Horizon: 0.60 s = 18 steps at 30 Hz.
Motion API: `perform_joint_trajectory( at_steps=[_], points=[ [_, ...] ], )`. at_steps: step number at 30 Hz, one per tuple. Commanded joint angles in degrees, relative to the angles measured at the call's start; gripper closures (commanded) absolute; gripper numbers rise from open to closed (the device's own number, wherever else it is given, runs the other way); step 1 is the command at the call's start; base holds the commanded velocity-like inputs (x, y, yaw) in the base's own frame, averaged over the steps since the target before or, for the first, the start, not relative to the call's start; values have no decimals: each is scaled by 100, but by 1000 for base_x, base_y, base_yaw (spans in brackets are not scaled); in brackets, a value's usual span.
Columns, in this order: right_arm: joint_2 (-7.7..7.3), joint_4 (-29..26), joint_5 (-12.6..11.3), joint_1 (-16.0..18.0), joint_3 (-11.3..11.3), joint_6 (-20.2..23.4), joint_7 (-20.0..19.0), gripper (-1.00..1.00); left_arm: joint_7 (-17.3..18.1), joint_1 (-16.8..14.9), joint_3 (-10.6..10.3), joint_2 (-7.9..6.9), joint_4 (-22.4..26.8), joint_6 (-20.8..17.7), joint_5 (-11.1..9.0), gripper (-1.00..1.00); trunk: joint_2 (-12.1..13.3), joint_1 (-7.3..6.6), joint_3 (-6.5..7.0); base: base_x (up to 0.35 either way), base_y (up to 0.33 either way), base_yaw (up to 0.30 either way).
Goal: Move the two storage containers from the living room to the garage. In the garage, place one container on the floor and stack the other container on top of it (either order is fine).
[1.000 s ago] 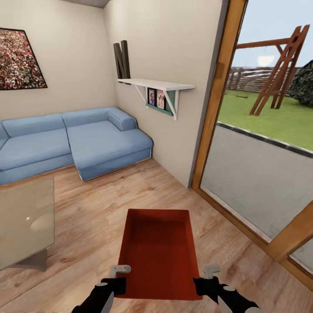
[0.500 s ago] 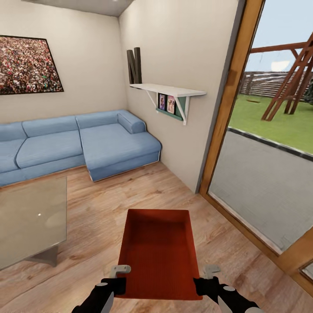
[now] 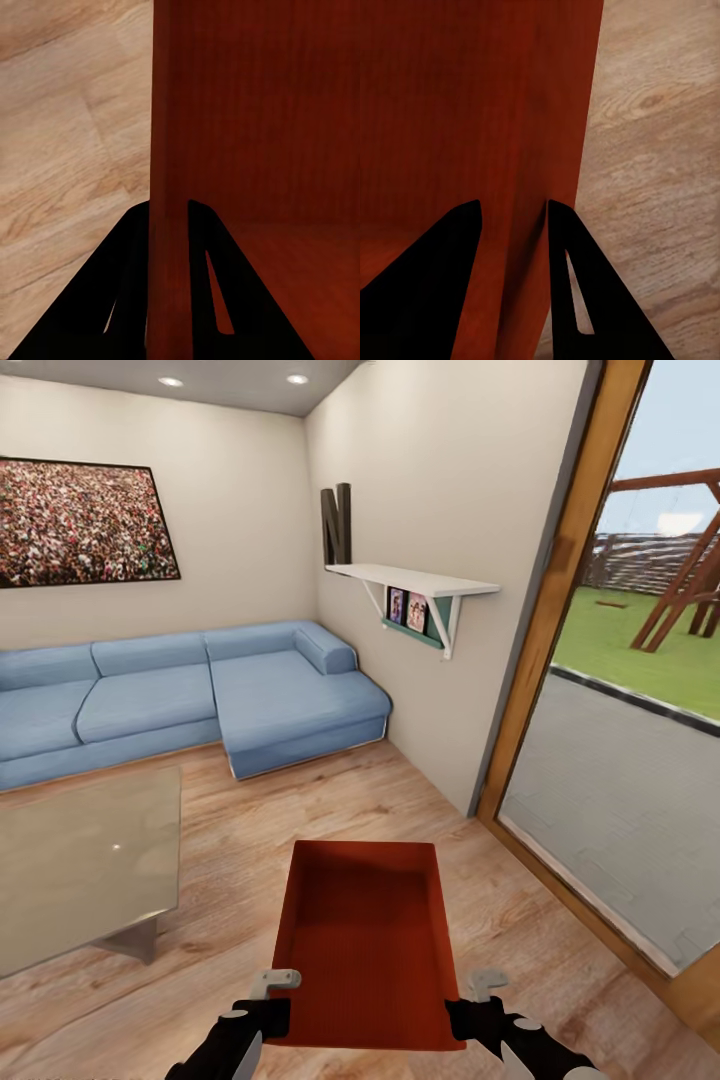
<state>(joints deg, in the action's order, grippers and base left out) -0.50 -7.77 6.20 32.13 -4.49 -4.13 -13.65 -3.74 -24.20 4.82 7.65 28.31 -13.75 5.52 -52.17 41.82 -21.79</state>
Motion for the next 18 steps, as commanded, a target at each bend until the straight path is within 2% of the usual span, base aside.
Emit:
perform_joint_trajectory(
  at_steps=[1, 18],
  points=[
    [-2, 12, 48, 4, 45, -25, -252, 100, -4, -4, 10, -46, 16, -29, 55, 100, 37, -22, 21, 0, 0, 126],
    [-2, 12, 57, 4, 43, -26, -250, 100, -4, -3, 10, -45, 16, -32, 55, 100, 719, -395, 453, 0, 0, 116]
  ],
)
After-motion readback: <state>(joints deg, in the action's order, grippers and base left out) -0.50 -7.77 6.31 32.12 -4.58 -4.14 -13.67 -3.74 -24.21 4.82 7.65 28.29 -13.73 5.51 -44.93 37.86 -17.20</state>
